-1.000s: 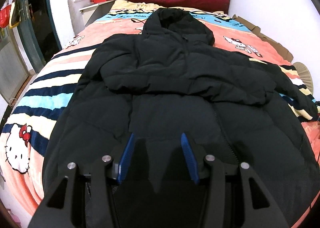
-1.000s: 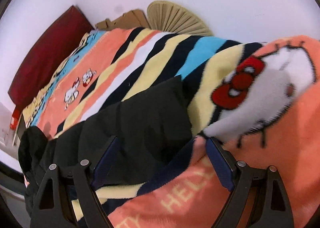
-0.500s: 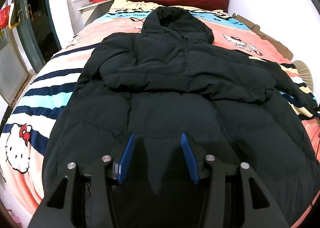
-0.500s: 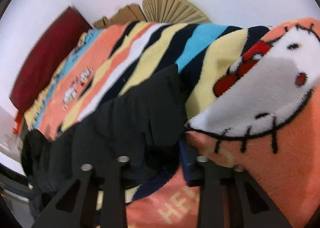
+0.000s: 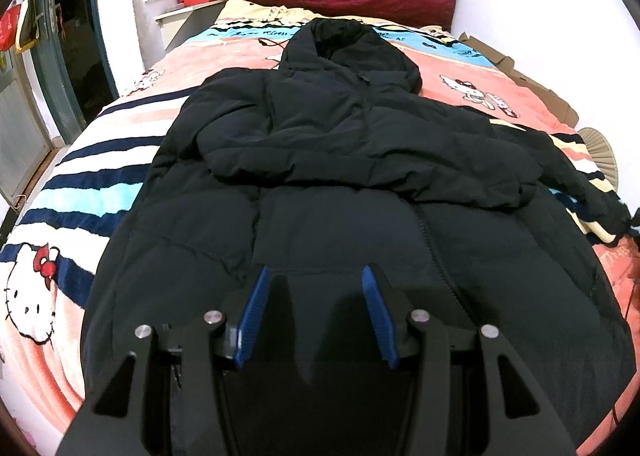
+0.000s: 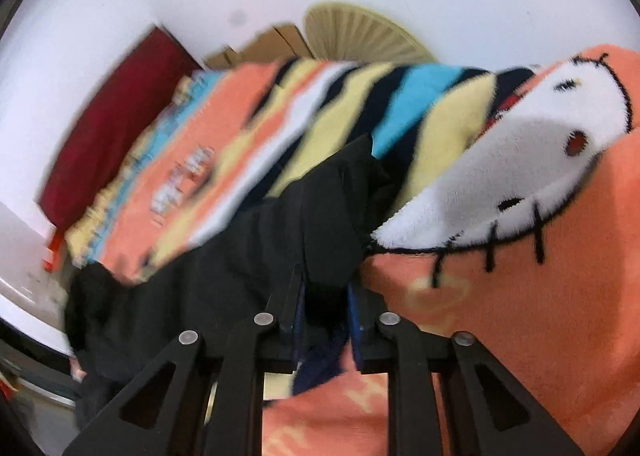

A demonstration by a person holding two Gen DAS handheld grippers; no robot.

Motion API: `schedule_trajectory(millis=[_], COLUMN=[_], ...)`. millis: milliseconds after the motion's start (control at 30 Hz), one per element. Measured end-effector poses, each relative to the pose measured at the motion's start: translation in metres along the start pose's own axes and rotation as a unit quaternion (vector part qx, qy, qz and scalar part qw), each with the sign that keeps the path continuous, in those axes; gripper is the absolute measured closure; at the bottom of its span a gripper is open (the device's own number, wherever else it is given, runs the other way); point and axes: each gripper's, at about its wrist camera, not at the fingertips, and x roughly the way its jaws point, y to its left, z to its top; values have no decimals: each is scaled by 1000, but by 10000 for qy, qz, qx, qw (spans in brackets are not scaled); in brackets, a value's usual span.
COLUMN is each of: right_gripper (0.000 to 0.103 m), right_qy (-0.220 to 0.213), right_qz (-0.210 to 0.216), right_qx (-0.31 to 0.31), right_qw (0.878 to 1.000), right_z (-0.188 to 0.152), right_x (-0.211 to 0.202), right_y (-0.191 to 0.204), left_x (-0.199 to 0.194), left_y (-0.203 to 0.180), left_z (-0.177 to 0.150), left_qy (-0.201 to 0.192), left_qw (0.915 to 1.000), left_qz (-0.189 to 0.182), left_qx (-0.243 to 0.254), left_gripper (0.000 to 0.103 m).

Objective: Fold large clothes

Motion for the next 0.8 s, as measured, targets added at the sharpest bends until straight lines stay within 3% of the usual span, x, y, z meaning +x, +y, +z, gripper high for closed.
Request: schedule_trajectory(millis=[133, 233, 267, 467, 533, 633, 800], right_gripper=[72, 47, 46, 46, 53, 79, 85], right_qy=[-357, -859, -887, -247, -9, 21, -323], right_qz=[-245, -290, -261, -381, -440, -400, -260], right_qx=[-74, -47, -44, -62, -176, -627, -1167], right_qw=[9990, 9959, 9957, 9989, 9989, 9972, 9923], right_z=[4, 18, 24, 40, 37, 28, 20], right_x=[-7, -21, -20, 17, 29, 33, 11], right_y=[-2, -2, -2, -3, -2, 14, 42], left_x=[3, 7, 8, 12, 13, 14, 13], left_y=[1, -1, -2, -2, -1, -1, -1], left_z=[0, 0, 0, -1, 0, 0, 0], left_qy=[30, 50, 58, 101, 108, 104, 94], left_qw=[10000, 10000, 10000, 9999, 9999, 9999, 10000], left_qz=[-4, 17, 25, 28, 27, 26, -9], left_qx=[-24, -2, 8, 16, 22, 23, -4], left_gripper=[56, 56, 56, 56, 56, 56, 56])
